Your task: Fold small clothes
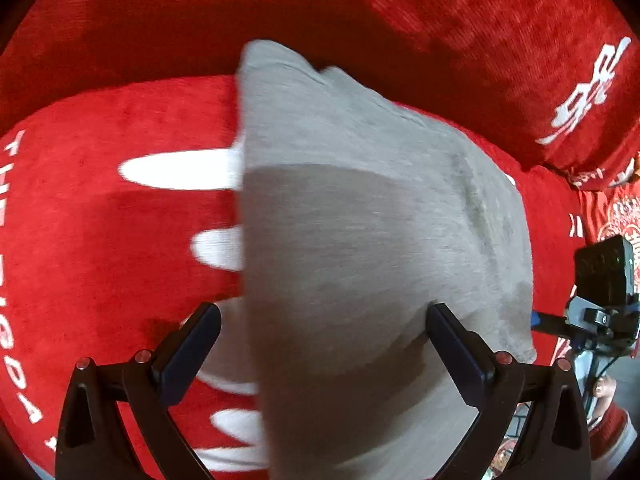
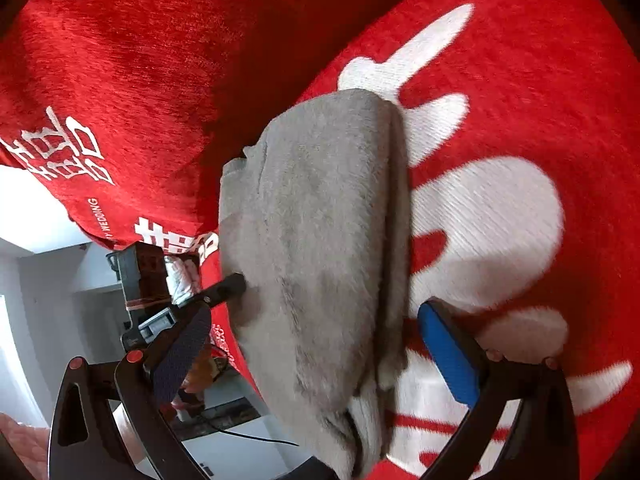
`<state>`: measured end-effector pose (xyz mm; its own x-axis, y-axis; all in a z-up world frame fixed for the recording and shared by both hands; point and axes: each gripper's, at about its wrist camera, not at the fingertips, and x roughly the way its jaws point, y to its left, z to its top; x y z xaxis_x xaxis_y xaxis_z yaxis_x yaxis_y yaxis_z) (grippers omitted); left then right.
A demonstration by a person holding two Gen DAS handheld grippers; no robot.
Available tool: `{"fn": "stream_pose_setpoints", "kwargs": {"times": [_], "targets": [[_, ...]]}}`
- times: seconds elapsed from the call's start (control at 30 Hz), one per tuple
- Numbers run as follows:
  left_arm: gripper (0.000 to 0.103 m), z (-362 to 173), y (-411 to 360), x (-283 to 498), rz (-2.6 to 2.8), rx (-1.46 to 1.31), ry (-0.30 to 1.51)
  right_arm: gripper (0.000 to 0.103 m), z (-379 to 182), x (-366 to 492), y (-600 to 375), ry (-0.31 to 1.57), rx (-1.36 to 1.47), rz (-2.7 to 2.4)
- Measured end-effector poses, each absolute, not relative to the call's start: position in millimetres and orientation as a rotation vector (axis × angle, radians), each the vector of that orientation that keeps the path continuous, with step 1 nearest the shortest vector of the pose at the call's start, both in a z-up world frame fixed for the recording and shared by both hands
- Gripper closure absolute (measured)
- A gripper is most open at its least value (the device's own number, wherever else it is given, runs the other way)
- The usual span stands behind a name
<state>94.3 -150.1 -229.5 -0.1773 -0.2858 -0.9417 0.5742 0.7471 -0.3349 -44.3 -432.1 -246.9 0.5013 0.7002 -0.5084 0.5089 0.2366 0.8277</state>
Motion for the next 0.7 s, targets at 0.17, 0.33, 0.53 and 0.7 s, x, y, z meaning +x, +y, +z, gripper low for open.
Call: {"fn": "stream_pose_setpoints", "kwargs": {"times": [0.17,0.33,0.53,0.7], "targets": [[0.000,-232,-171,88,-0.779,0.246,1.553,0.000,-250,-20,-423,1.131,1.395,0.247],[0.000,-236,-177,90,-0.788,0.218,1.572,0.000,-251,-14,-421,1.126,1.390,0.252],[0.013,-228,-169,93,-0.788,0.201,1.554,0.044,-264,-24,-422,1.176,1.488,0.137],[0.046,-215,-153,94,-0.841,0.155,1.521,0.072,-261,-32,-418,1.115,1.527,0.145]]}}
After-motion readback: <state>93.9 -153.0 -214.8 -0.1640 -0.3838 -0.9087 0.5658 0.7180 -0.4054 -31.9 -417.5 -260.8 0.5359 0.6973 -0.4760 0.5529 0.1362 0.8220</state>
